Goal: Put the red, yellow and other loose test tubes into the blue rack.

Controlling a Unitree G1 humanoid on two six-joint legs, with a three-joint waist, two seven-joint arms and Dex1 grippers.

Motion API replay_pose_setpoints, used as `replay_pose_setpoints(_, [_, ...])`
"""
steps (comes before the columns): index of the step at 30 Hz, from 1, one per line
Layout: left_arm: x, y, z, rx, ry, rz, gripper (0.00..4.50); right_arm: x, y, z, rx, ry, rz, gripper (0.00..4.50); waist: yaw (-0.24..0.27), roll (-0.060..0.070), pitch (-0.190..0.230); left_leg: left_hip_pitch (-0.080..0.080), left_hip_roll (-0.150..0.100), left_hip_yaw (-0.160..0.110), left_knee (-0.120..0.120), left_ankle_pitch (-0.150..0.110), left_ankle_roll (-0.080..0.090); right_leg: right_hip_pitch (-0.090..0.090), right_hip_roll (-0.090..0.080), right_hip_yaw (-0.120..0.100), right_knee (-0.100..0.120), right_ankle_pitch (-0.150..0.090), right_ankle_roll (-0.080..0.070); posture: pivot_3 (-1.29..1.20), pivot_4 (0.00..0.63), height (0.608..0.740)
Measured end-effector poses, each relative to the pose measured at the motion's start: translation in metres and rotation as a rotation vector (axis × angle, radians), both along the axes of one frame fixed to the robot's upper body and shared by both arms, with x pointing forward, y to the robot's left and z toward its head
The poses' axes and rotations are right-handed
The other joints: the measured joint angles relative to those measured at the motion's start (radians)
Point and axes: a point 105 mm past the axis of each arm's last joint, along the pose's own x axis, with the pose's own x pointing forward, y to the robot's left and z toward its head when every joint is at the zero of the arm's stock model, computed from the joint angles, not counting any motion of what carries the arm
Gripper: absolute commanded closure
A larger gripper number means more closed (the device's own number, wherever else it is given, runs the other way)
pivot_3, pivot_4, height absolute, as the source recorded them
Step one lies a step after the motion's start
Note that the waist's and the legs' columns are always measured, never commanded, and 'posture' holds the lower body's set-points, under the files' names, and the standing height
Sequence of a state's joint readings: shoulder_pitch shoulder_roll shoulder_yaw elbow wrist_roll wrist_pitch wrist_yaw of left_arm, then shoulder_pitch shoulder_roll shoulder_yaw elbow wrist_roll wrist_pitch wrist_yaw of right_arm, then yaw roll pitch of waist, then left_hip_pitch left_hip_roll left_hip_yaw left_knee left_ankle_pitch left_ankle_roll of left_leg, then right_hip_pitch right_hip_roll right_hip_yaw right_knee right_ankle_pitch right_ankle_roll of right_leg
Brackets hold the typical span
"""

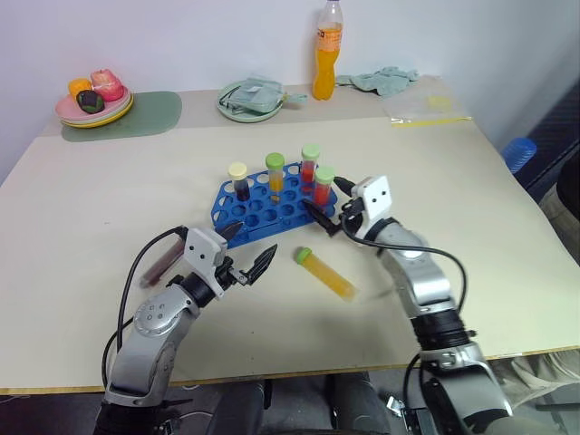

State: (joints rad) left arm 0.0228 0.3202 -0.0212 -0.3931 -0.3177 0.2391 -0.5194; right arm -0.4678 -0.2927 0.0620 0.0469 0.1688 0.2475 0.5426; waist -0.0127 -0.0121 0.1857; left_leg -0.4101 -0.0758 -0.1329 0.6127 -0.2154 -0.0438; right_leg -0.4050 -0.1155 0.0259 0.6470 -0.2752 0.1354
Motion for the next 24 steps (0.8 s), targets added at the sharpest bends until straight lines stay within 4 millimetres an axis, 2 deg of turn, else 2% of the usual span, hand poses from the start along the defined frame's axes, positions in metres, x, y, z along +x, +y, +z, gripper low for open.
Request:
replay_pose_setpoints(4, [0.000, 0.008, 0.001, 0.020, 0.007, 0.012, 0.00, -0.012, -0.028, 0.005, -0.094, 0.128, 0.011, 0.06, 0.000, 0.000, 0.000, 0.000, 0.001, -0.001, 0.000, 0.000, 0.000, 0.000, 0.000, 0.000, 0.000, 0.000, 0.000, 0.00, 0.150, 0.740])
replay_pose_setpoints(9, [-0.001, 0.023, 0.013, 0.069, -0.003, -0.002, 0.00, -0.037, -0.042, 0.004, -0.172, 0.339, 0.090, 0.06, -0.001, 0.000, 0.000, 0.000, 0.002, 0.000, 0.000, -0.001, 0.001, 0.000, 0.000, 0.000, -0.001, 0.000, 0.000, 0.00, 0.150, 0.740])
replay_pose_setpoints(12, [-0.006, 0.035, 0.017, 0.134, 0.024, -0.059, 0.00, -0.057, -0.033, 0.011, -0.210, 0.459, 0.182, 0.06, -0.003, 0.000, 0.001, 0.000, 0.003, 0.000, 0.000, -0.001, 0.001, 0.000, 0.000, 0.000, -0.001, 0.000, 0.000, 0.00, 0.150, 0.740])
replay_pose_setpoints(16, [-0.013, 0.042, 0.017, 0.156, 0.062, -0.121, 0.00, -0.068, -0.009, 0.026, -0.231, 0.564, 0.254, 0.06, -0.001, 0.000, 0.000, 0.000, 0.003, -0.001, 0.000, -0.001, 0.002, 0.000, -0.001, -0.001, -0.002, 0.000, -0.001, 0.00, 0.150, 0.740])
replay_pose_setpoints(21, [-0.033, 0.037, 0.003, 0.189, 0.153, -0.236, 0.00, -0.075, 0.006, 0.008, -0.292, 0.793, 0.246, 0.06, 0.005, 0.000, 0.001, -0.002, 0.001, -0.002, 0.000, -0.001, 0.002, -0.001, -0.003, -0.001, -0.003, 0.000, -0.001, 0.00, 0.150, 0.740])
replay_pose_setpoints(24, [-0.047, 0.025, -0.005, 0.205, 0.188, -0.327, 0.00, -0.079, 0.012, -0.004, -0.334, 0.875, 0.272, 0.06, 0.001, 0.000, 0.001, -0.002, 0.001, -0.002, 0.000, -0.001, 0.002, -0.001, -0.003, -0.001, -0.004, -0.001, -0.001, 0.00, 0.150, 0.740])
